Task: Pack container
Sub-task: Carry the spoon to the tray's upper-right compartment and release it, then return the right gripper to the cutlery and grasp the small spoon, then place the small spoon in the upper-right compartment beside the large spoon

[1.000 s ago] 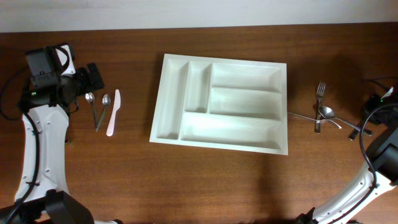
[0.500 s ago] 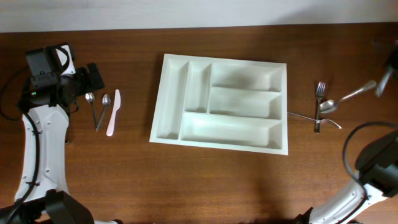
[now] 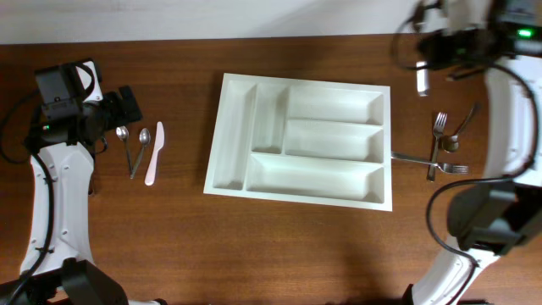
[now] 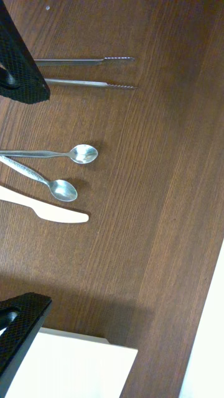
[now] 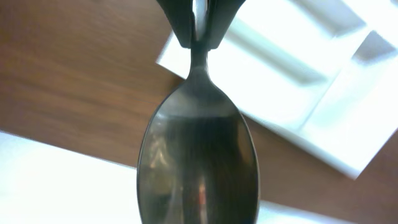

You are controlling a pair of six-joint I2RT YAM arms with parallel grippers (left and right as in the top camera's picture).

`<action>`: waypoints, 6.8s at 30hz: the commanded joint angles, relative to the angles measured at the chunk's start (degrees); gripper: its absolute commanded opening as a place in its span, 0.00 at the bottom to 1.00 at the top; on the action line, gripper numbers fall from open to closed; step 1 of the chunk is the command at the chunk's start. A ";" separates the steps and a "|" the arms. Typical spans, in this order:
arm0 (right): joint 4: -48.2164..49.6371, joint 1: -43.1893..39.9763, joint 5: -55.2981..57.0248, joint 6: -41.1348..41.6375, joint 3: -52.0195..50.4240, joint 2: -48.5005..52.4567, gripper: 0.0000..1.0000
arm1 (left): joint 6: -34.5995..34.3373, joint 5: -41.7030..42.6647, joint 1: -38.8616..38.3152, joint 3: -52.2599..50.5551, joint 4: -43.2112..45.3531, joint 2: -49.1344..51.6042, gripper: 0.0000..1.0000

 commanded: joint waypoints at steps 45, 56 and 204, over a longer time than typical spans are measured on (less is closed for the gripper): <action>-13.18 -13.57 16.02 31.43 10.73 14.86 0.74 | 0.90 0.81 0.24 1.05 0.02 0.42 0.99; -7.82 -22.93 16.04 41.24 -6.64 14.86 0.69 | 0.90 0.81 0.24 1.05 -0.07 0.42 0.99; -21.18 -2.54 24.72 35.45 18.62 15.08 0.81 | 0.90 0.81 0.24 1.05 -0.09 0.42 0.99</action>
